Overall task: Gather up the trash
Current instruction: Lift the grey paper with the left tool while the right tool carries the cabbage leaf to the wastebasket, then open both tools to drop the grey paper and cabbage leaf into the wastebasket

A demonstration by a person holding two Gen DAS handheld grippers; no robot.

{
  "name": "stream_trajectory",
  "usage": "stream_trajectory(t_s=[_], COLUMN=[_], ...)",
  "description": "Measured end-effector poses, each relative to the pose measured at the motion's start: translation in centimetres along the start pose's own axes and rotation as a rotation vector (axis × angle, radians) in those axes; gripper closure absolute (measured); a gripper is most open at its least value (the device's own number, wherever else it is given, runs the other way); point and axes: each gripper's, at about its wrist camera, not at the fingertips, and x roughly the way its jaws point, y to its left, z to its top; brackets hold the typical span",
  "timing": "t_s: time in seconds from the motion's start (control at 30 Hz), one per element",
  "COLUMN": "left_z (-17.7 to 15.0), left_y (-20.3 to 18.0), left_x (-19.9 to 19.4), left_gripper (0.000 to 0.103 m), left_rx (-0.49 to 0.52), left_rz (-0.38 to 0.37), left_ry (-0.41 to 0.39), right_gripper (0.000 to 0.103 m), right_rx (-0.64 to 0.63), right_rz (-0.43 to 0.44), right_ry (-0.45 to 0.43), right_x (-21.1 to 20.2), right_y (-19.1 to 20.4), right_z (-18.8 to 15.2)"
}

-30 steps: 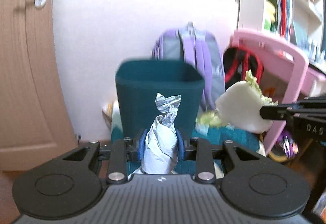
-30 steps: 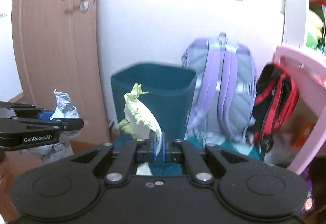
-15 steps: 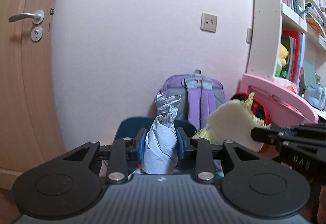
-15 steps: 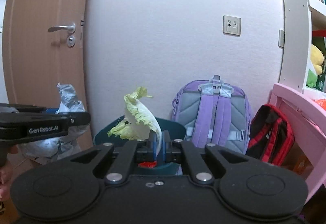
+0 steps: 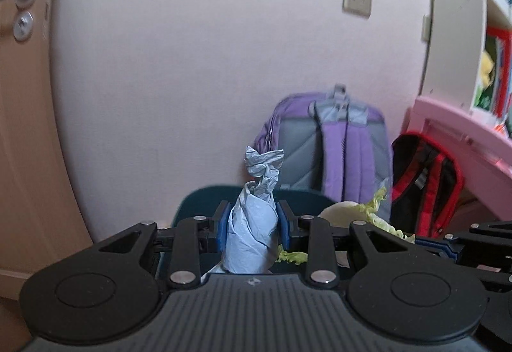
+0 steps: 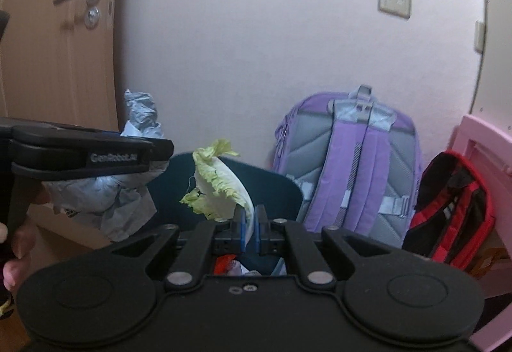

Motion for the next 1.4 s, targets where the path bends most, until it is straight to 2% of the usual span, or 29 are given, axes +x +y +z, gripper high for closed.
stream_trajectory(t_s=[0.23, 0.47, 0.73, 0.77, 0.8, 0.83, 0.87, 0.9, 1.07, 1.2, 1.4], left_z=[-1.8, -3.0, -3.5, -3.4, -3.5, -3.5, -3.5, -3.6, -3.2, -2.6, -1.9], left_y=[0.3, 0.3, -0.1, -0.1, -0.1, -0.1, -0.2, -0.2, -0.5, -1.0, -1.7], left_x=[5.3, 7.8, 9.1, 9.1, 9.1, 8.9, 8.6, 8.2, 6.2, 3.7, -1.1], left_gripper=[0.073, 0.073, 0.071, 0.067, 0.056, 0.049, 0.038, 0.034, 0.034, 0.025, 0.025], left_rx=[-0.001, 0.019, 0.032, 0.028, 0.025, 0.023, 0.025, 0.028, 0.030, 0.029, 0.037], left_rz=[0.027, 0.043, 0.051, 0.049, 0.050, 0.054, 0.056, 0.057, 0.035, 0.042, 0.029], left_ry=[0.102, 0.183, 0.260, 0.266, 0.270, 0.269, 0.261, 0.247, 0.229, 0.203, 0.162], right_gripper=[0.099, 0.099, 0.087, 0.085, 0.081, 0.079, 0.074, 0.071, 0.064, 0.058, 0.054], right_rx=[-0.059, -0.098, -0.124, -0.127, -0.130, -0.133, -0.134, -0.133, -0.117, -0.116, -0.116], right_rz=[0.025, 0.043, 0.040, 0.040, 0.041, 0.041, 0.042, 0.043, 0.045, 0.048, 0.054], right_ry=[0.097, 0.177, 0.203, 0.201, 0.198, 0.195, 0.191, 0.187, 0.166, 0.142, 0.115], right_x=[4.1, 6.5, 7.0, 6.9, 6.8, 6.6, 6.4, 6.1, 4.4, 2.0, -2.0], right_y=[0.4, 0.8, 1.3, 1.3, 1.3, 1.3, 1.3, 1.4, 1.3, 1.6, 1.9], right_z=[-0.6, -1.5, -1.7, -1.7, -1.7, -1.7, -1.7, -1.7, -1.3, -1.0, -0.8])
